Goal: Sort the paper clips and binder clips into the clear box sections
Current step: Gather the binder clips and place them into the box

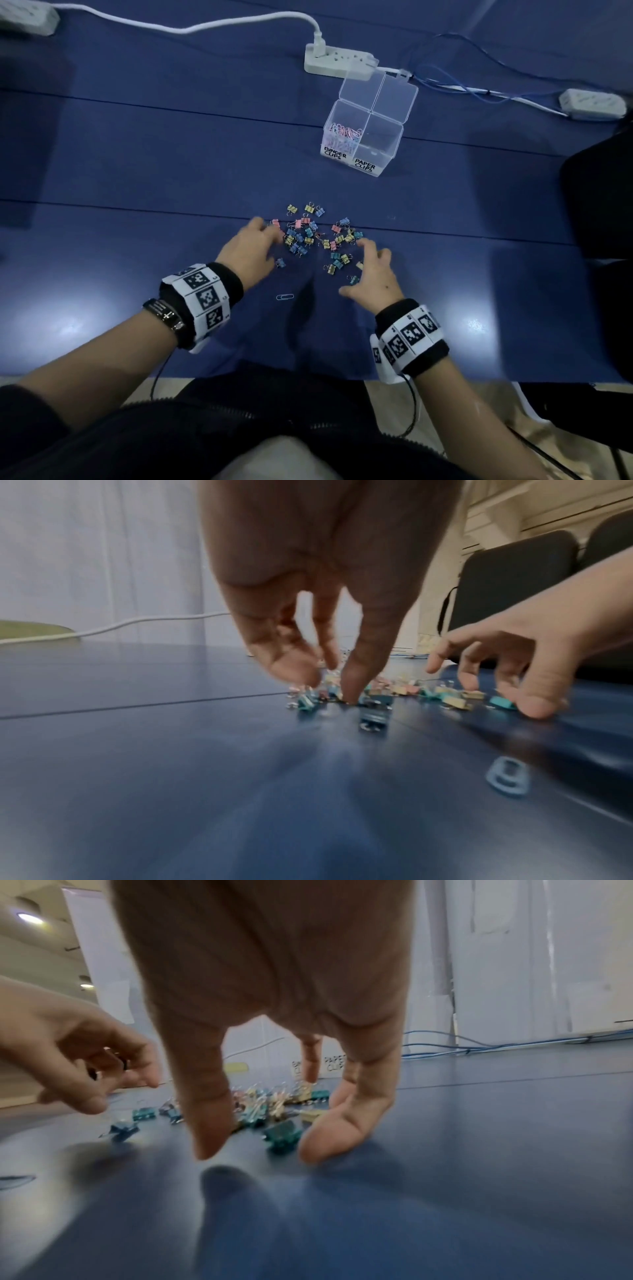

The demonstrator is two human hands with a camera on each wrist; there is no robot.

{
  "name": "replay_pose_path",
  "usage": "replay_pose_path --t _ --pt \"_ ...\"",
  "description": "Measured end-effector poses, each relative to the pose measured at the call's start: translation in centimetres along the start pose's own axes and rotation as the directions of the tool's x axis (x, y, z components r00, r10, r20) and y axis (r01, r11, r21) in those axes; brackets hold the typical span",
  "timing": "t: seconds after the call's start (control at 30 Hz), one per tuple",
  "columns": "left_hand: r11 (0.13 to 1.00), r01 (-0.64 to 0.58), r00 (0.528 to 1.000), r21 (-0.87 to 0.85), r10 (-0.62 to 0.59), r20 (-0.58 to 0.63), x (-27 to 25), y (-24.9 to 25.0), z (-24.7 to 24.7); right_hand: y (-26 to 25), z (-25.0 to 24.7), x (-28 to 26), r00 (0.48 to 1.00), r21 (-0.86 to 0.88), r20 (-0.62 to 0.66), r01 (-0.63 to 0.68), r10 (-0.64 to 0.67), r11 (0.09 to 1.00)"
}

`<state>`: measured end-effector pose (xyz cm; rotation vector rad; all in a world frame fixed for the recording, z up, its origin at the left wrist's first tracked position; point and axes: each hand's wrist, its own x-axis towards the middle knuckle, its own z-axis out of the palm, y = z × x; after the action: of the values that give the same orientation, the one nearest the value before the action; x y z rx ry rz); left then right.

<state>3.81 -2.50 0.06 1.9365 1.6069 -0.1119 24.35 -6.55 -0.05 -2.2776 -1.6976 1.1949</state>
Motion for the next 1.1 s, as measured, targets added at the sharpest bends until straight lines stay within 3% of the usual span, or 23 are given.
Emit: replay_pose_path --t 0.1,0.2,0.3,0.37,0.47,0.6,0.73,0.93,1.1 --pt "0.985 0.166 0.986 -0.046 -0.166 0.018 1.1 -0.5 -0.6 -1.8 0.7 1.2 1.0 0.063 -0.029 0.008 -0.007 0.998" --pt "0.964 0.214 0.975 -0.156 -0.201 0.097 2.6 0.1 -0.4 -3.1 0.8 2.7 0.993 0.158 -0.116 0.055 -0.036 0.986" --pt "0.959 0.162 0.98 -0.231 -0.13 0.151 3.9 1.4 -0.1 -3.0 0.4 3.4 0.982 0.126 -0.186 0.069 -0.045 0.99" --pt "0.971 0.126 0.98 -0.202 -0.09 0.178 4.2 1.9 -0.3 -2.5 0.0 3.4 0.987 0.046 -0.16 0.011 -0.003 0.999" --pt "0.994 0.105 0.98 -0.034 -0.098 0.176 4.7 2.3 -0.9 -2.6 -0.6 3.8 0.997 -0.11 -0.07 -0.053 0.045 0.993" --pt "0.981 0.02 0.979 0.195 -0.058 0.196 5.7 4.2 -0.7 -4.4 -0.8 5.8 0.999 -0.229 0.016 0.04 -0.037 0.973" --pt "0.995 0.044 0.983 0.088 -0.059 0.173 6.4 5.7 -0.3 -5.1 -0.8 7.1 0.996 -0.192 0.027 0.091 -0.087 0.977" --pt "0.993 -0.011 0.989 0.117 -0.007 0.148 6.3 5.3 -0.2 -3.8 0.0 6.5 0.966 -0.206 -0.027 0.246 -0.257 0.947" --pt "0.995 -0.045 0.995 0.085 0.037 0.096 6.0 4.7 -0.2 -2.4 0.1 6.7 0.955 -0.196 -0.071 0.27 -0.289 0.943"
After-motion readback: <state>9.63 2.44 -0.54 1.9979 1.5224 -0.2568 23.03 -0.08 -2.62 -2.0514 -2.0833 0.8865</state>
